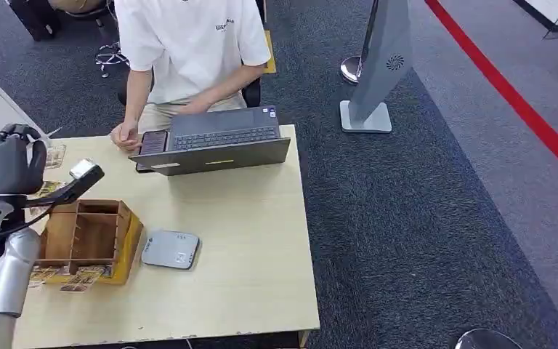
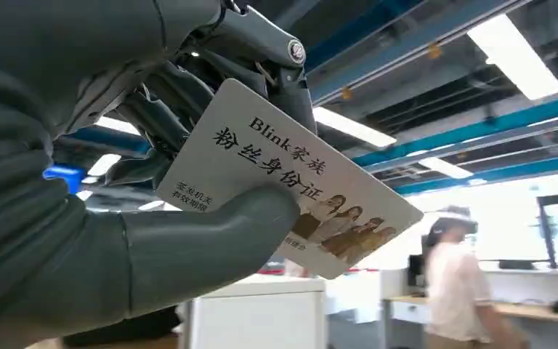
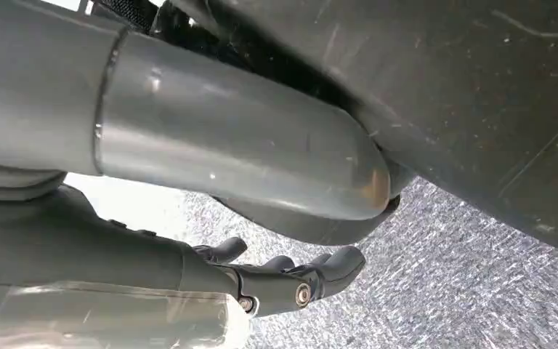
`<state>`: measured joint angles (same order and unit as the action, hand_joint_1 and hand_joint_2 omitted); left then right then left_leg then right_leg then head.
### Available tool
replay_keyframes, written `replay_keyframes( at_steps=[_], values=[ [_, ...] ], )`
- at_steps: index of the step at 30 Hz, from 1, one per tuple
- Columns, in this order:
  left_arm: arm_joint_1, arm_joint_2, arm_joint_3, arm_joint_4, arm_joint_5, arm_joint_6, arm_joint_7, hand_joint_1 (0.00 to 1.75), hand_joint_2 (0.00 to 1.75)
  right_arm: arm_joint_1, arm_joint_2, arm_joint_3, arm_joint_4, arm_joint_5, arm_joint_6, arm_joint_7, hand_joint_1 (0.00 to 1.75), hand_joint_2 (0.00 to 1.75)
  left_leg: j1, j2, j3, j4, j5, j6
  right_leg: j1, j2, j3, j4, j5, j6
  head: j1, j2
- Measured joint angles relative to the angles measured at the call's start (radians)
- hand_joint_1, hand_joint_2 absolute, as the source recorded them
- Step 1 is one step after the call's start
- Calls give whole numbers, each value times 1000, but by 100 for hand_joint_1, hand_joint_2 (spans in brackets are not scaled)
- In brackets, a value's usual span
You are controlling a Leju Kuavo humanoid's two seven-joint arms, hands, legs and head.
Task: Pass the card to the sensor for recognition and then transmit it.
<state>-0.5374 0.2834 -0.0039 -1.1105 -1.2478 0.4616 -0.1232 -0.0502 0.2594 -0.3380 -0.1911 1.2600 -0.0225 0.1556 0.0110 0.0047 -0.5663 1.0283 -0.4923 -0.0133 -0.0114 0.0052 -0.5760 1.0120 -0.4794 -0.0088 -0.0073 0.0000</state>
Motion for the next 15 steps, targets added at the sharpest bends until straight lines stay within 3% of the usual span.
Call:
replay_keyframes(
  at_steps=[5,10,15],
  values=[
    [112,-61,-56,-150,-19,64,-61,175,175,0,0,-2,0,2,-10,5,0,0,-1,0,0,0,0,0,-1,0,0,-1,0,0,0,0],
    [290,-127,-178,-324,-134,104,-28,175,175,-1,0,-8,0,-2,-23,15,0,0,-1,1,0,0,-2,2,-1,0,0,-1,0,1,0,0],
    [354,-146,-230,-395,-145,107,-15,175,175,-1,0,-10,0,-2,-23,17,0,0,-1,0,0,0,-2,2,-1,-1,0,-1,0,1,0,0]
  ],
)
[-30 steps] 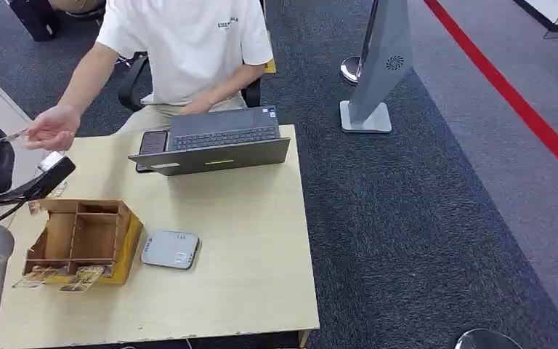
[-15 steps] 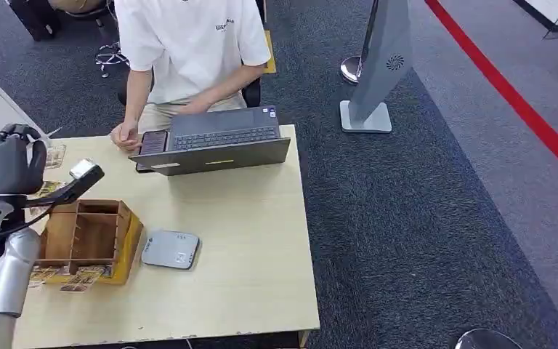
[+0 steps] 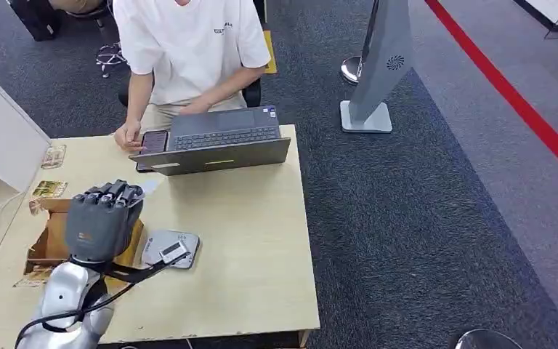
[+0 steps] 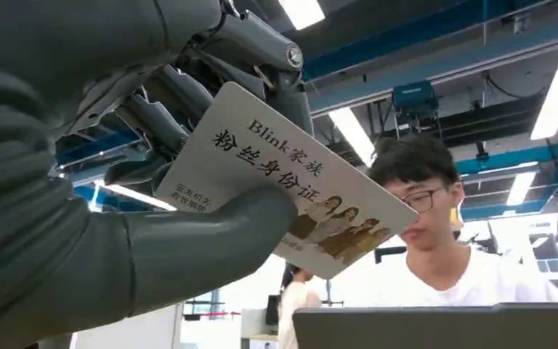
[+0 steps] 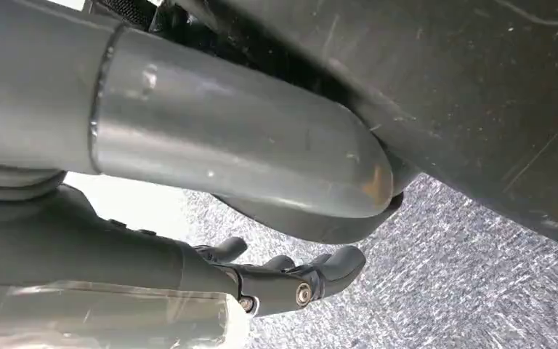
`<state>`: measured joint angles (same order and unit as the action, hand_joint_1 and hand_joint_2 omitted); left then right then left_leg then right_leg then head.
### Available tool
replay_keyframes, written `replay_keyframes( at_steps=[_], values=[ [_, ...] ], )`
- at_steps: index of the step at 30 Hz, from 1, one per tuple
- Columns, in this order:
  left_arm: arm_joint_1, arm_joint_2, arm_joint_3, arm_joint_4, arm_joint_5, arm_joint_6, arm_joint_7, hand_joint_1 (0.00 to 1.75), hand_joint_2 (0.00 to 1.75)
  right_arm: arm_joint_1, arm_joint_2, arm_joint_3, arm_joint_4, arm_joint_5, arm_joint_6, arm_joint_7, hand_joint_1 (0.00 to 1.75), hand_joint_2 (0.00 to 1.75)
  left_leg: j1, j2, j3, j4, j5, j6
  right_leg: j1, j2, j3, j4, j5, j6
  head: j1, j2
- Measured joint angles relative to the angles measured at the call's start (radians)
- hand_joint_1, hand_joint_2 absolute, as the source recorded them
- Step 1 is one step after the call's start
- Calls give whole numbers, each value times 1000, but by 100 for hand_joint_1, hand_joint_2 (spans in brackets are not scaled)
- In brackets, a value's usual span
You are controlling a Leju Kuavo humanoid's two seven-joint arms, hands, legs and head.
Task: Pass the card to the sensor for recognition and then transmit it.
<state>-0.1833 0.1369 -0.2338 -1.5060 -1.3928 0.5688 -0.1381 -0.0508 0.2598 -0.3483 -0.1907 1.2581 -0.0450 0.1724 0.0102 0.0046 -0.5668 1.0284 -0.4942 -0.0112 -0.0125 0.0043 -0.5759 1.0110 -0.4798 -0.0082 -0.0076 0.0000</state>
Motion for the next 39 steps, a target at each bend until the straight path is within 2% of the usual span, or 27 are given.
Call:
replay_keyframes(
  at_steps=[7,12,16,26,34,39],
  values=[
    [44,-11,-26,-31,15,-7,2,175,175,0,0,-1,2,0,-6,0,0,0,0,0,0,0,1,0,0,0,0,1,0,0,0,0],
    [82,-11,-24,-21,74,-73,51,175,175,0,0,-7,2,3,-13,-17,0,0,0,-1,-1,0,1,0,0,-1,0,0,0,0,0,0],
    [87,-10,-2,42,82,-118,67,175,175,0,0,-10,2,14,-9,-20,0,0,0,-1,-1,0,1,0,0,-1,0,0,0,0,0,0],
    [53,-21,51,264,20,-114,90,175,175,0,0,-15,2,43,6,-28,0,0,0,-1,-1,0,2,0,0,-1,0,0,0,0,0,0],
    [34,-31,51,344,0,-110,90,175,175,0,0,-15,2,47,8,-29,0,0,0,-1,-1,0,2,0,0,-1,0,0,0,0,0,0],
    [20,-58,51,396,-32,-88,86,175,175,0,0,-15,2,55,9,-30,0,0,0,-1,-1,0,2,0,0,-1,0,0,0,0,0,0]
  ],
)
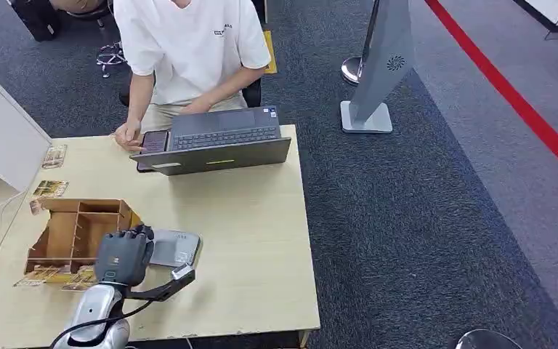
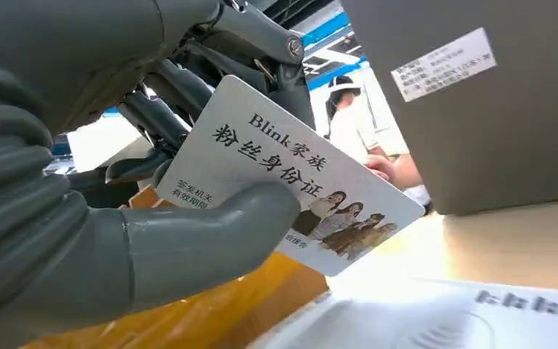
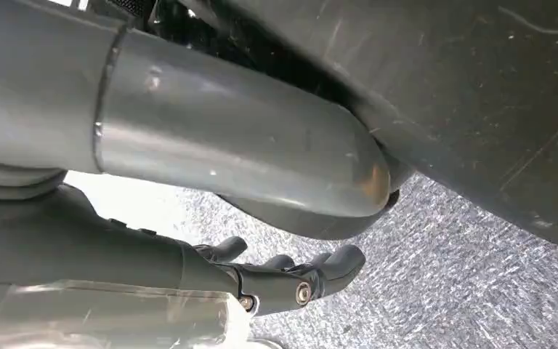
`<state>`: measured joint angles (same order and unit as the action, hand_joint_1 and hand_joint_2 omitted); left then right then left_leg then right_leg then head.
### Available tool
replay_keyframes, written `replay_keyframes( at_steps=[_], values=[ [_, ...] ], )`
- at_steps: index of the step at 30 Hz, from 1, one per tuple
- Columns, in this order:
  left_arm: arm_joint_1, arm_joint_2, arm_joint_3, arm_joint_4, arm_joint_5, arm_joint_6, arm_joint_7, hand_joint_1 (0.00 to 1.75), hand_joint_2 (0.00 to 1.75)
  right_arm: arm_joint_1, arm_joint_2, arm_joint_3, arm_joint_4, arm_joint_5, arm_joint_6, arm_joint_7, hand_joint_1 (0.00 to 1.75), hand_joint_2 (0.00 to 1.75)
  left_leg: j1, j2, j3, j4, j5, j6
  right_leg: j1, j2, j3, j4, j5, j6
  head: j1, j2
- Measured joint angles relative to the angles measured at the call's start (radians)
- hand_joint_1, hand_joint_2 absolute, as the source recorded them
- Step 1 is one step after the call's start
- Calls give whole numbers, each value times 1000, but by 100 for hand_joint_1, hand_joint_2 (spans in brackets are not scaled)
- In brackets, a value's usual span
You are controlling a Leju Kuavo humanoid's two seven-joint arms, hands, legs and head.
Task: Pass the card to the sensor for recognition and then transmit it.
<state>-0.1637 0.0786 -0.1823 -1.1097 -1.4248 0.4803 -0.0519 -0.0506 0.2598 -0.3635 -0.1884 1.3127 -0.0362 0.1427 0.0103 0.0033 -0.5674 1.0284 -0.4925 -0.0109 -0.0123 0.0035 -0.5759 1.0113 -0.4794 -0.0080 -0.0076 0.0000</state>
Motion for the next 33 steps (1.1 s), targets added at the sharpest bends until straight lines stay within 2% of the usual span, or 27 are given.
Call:
replay_keyframes(
  at_steps=[9,20,23,26,29,33],
  values=[
    [-9,-45,-1,61,-22,24,-11,175,175,0,0,0,0,8,3,-4,0,0,0,0,0,0,0,0,0,0,0,0,0,0,0,0],
    [-10,-53,-9,60,-28,16,-19,175,175,0,0,-1,0,11,6,-6,0,0,0,0,0,0,0,0,0,0,0,0,0,0,0,0],
    [-3,-42,-11,-18,-26,37,-7,175,175,0,0,-2,0,16,4,-5,0,0,0,0,0,0,0,0,0,0,0,0,0,0,0,0],
    [-15,-9,-11,-159,-67,73,26,175,175,1,0,-2,0,28,7,-4,0,0,0,0,0,0,0,0,0,0,0,0,0,0,0,0],
    [-49,27,-10,-265,-74,73,39,175,175,1,0,-2,0,34,12,-4,0,0,0,0,0,0,0,0,0,0,0,0,0,0,0,0],
    [-111,75,-7,-357,-64,68,39,175,175,0,0,-2,0,45,15,-6,0,0,1,-1,0,0,1,-1,1,-1,0,0,0,0,0,0]
  ],
)
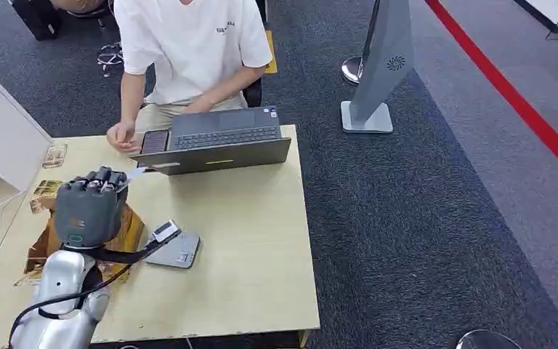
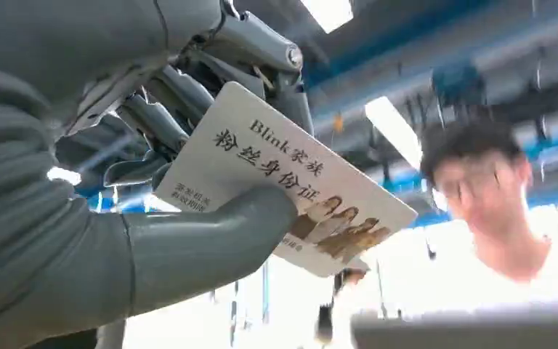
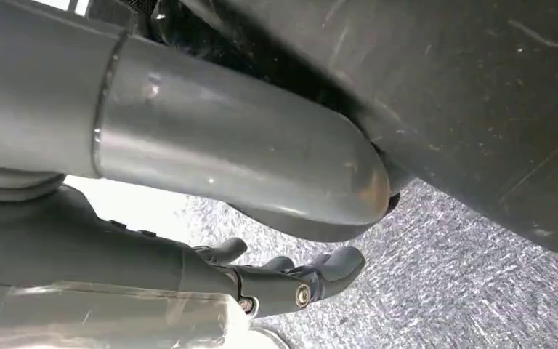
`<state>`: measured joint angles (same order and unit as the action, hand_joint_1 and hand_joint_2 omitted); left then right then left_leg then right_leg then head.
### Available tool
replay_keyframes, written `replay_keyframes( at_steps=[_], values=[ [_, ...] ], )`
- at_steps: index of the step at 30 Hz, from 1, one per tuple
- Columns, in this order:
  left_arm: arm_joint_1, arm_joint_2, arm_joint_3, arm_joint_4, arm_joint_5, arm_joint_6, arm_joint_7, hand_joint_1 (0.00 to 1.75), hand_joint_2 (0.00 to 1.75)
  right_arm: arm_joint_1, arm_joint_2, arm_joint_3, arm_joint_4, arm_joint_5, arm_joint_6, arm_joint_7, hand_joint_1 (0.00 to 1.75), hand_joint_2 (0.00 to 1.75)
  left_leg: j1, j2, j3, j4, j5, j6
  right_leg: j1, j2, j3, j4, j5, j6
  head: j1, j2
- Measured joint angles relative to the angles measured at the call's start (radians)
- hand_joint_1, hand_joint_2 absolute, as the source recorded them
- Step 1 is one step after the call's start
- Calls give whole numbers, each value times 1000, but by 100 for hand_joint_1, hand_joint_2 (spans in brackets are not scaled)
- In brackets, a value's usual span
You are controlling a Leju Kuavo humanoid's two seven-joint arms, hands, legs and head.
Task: Pass the card to the sensor for recognition and then transmit it.
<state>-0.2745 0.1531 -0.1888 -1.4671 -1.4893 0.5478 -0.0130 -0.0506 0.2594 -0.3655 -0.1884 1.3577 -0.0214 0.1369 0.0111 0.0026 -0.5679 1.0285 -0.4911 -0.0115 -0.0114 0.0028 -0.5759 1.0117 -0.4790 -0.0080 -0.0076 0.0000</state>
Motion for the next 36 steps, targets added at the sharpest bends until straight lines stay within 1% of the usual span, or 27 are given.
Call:
replay_keyframes(
  at_steps=[3,5,7,9,10,11,13,15,19,26,27,36],
  values=[
    [-51,28,5,-35,6,-8,-1,175,175,0,0,0,0,6,0,0,0,0,0,0,0,0,0,0,0,0,0,0,0,0,0,0],
    [-90,43,5,-39,10,-29,-6,175,175,0,0,0,0,11,2,8,0,0,0,-1,0,0,1,1,0,-1,0,0,0,0,0,0],
    [-158,57,5,-31,16,-58,3,175,175,0,0,0,0,21,5,10,0,0,0,-2,-1,0,1,1,0,-2,0,0,1,0,0,0],
    [-251,78,5,29,-10,-99,23,175,175,-2,0,1,0,31,16,9,0,0,0,-2,0,0,2,1,0,-2,0,0,2,0,0,0],
    [-299,89,5,81,-25,-103,31,175,175,-4,-1,2,0,36,21,7,0,0,0,-1,-1,0,2,0,0,-2,0,0,2,0,0,0],
    [-347,98,5,138,-34,-95,35,175,175,-4,-2,2,0,39,24,5,0,0,0,-1,0,0,3,1,0,-1,0,0,3,-1,0,0],
    [-413,107,5,235,-40,-71,36,175,175,-5,-2,2,0,41,31,2,0,0,0,0,0,0,3,0,0,0,0,0,4,-1,0,0],
    [-442,110,5,307,-46,-44,36,175,175,-6,-3,2,0,42,34,2,0,0,0,0,0,0,3,0,0,0,-1,0,4,-1,-1,0],
    [-472,110,5,382,-47,-29,37,175,175,-7,-3,2,0,42,34,1,0,0,0,0,-1,0,3,0,0,0,-1,0,4,-1,-1,0],
    [-478,110,5,431,-47,-31,37,175,175,-7,-3,2,0,42,34,1,0,0,0,0,-1,0,3,0,0,0,-1,0,4,-1,-1,0],
    [-477,109,5,434,-47,-30,36,0,175,-7,-3,2,0,42,34,2,0,0,0,0,-1,0,3,0,0,0,-1,0,4,-1,-1,0],
    [-445,91,5,440,-18,-29,18,0,175,-7,-3,1,0,41,34,6,0,0,0,0,-1,0,3,0,0,0,-1,0,4,-1,-1,0]
  ],
)
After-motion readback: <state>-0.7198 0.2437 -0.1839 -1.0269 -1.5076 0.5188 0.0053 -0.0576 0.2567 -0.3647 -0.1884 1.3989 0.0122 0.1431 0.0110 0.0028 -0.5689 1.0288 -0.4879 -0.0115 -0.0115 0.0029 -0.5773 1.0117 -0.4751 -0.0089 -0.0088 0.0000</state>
